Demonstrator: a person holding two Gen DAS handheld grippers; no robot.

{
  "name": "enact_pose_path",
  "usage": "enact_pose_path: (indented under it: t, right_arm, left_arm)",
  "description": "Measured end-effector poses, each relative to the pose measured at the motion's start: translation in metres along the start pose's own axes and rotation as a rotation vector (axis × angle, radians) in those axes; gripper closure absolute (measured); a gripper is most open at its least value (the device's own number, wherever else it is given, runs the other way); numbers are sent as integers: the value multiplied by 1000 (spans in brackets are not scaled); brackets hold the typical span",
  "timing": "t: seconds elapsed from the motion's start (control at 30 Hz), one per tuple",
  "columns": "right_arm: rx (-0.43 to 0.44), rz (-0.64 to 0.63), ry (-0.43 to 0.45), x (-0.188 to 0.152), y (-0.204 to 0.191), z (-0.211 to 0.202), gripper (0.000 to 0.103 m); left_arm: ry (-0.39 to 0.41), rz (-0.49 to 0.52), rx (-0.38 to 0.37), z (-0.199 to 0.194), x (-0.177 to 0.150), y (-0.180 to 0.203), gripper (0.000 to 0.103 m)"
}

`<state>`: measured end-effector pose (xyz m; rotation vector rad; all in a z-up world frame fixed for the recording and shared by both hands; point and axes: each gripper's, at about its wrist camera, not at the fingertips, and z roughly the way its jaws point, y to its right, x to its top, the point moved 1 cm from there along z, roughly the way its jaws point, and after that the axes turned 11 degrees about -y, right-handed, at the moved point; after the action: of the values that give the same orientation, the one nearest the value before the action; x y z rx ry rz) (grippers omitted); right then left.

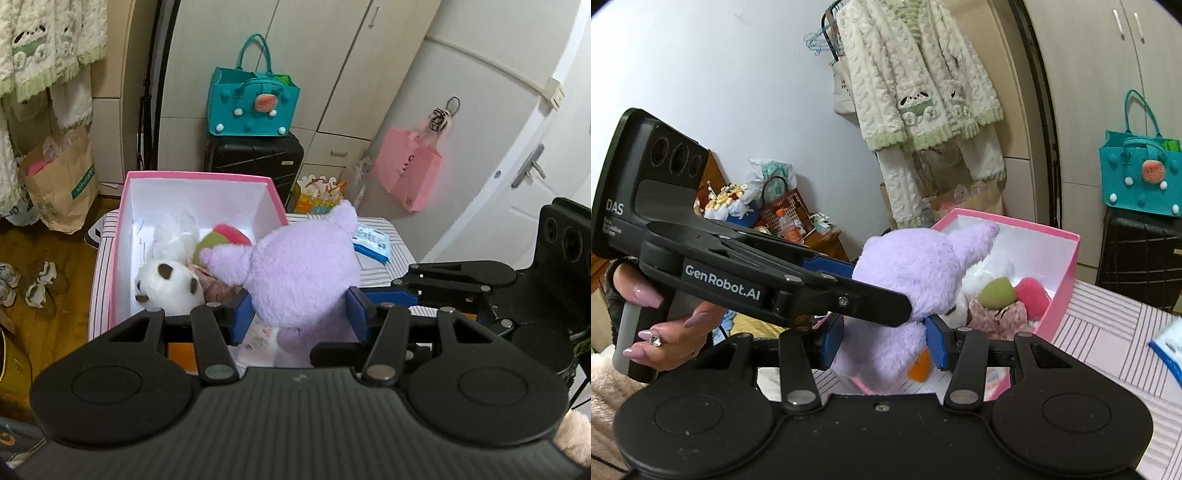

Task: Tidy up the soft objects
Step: 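Carry the lilac plush with the right gripper over the pink box, then open the right gripper to drop the lilac plush into the box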

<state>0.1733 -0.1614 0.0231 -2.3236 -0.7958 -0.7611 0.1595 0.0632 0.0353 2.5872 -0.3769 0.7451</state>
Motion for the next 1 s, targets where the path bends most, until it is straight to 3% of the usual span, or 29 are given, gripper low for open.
enact_pose_path:
  t: [0.27, 0.47, 0.7, 1.0]
  right_arm:
    - [-98, -81, -99, 23, 8, 45, 51]
    - [-105, -66, -184, 22, 16, 70, 51]
    - [-190, -93, -280, 19, 12, 94, 51]
    - [-257, -110, -304, 19, 15, 107, 50]
  left_arm:
    - [-49, -66, -3, 34, 22, -41, 51]
    - [-125, -74, 3, 60, 21, -59, 50]
    - [-216, -101, 10, 86, 19, -76, 50]
    - [-238, -87, 55, 100, 20, -85, 48]
